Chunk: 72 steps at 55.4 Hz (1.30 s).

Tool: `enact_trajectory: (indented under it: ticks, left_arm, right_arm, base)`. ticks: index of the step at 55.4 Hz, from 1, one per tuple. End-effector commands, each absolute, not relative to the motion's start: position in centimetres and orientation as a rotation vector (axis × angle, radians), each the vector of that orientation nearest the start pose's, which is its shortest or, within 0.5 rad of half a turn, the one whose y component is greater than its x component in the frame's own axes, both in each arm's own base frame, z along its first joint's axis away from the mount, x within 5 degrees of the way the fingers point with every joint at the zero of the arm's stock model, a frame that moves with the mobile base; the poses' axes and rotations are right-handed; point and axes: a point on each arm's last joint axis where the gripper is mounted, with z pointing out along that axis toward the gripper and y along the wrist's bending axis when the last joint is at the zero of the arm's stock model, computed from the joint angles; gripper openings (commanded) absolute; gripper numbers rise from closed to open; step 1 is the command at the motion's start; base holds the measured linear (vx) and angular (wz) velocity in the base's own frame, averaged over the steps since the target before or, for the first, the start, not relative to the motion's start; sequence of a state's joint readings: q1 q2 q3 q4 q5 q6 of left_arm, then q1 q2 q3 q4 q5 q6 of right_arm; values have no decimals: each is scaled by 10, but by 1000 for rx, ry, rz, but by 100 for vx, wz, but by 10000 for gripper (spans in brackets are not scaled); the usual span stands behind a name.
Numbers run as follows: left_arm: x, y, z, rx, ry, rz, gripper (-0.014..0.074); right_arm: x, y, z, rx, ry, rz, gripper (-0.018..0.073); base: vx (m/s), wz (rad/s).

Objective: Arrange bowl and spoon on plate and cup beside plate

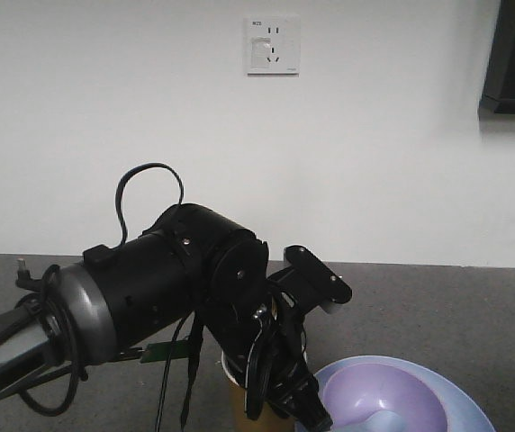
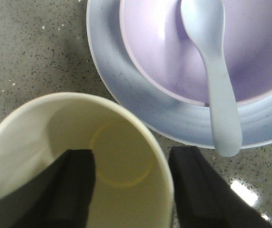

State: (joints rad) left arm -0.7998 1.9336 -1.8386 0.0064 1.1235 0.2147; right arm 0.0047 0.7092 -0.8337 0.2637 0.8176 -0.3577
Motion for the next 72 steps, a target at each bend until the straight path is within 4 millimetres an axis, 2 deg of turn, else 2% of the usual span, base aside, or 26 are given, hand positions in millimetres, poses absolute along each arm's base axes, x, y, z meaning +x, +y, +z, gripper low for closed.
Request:
enact_trajectory:
  ticks: [1, 12, 22, 27, 33, 37, 42, 48, 54, 62, 65, 67, 72]
  left_arm:
    - [289, -299, 351, 1246, 2261, -214, 557]
    - [279, -288, 376, 1217, 2209, -234, 562]
    - [262, -270, 412, 1173, 2128, -263, 547]
    - [251, -258, 431, 1149, 2085, -273, 508]
    - [236, -238, 456, 1099, 2038, -258, 381]
    - [227, -223, 470, 1040, 2033, -229, 235]
    - [216, -203, 484, 1000, 2017, -143, 8]
    - [201, -181, 493, 958, 1960, -131, -8]
    - [180, -161, 478, 923, 1907, -181, -6]
    - [144, -129, 419, 861, 1887, -265, -5]
    - [131, -118, 400, 831, 1850, -305, -4]
    - [124, -112, 381, 819, 1851, -326, -4]
    - [106, -97, 359, 732, 1796, -418, -4]
  right_arm:
    - [128, 18, 375, -275, 2036, 103, -8]
    - [128, 18, 375, -274, 2036, 104, -8]
    - [128, 18, 374, -275, 2040, 105, -8]
    - [127, 18, 373, -279, 2050, 108, -8]
    - [127, 18, 372, -283, 2062, 111, -8]
    - [126, 18, 372, -284, 2064, 111, -8]
    - [126, 18, 372, -285, 2065, 112, -8]
    - [125, 19, 369, -291, 2069, 116, -8]
    - [119, 21, 349, -291, 2059, 152, -8]
    - [93, 27, 317, -337, 1964, 199, -8]
    - [82, 28, 310, -358, 1914, 208, -8]
    - [76, 29, 306, -371, 1878, 208, -8]
    - [63, 30, 302, -384, 1796, 198, -8]
  base:
    - [0, 0]
    - [0, 0]
    - [0, 0]
    - [0, 0]
    - [0, 0]
    - [0, 0]
    - [0, 0]
    - [0, 0]
    - [0, 0]
    - [0, 0]
    - [0, 0]
    - [0, 0]
    - [0, 0]
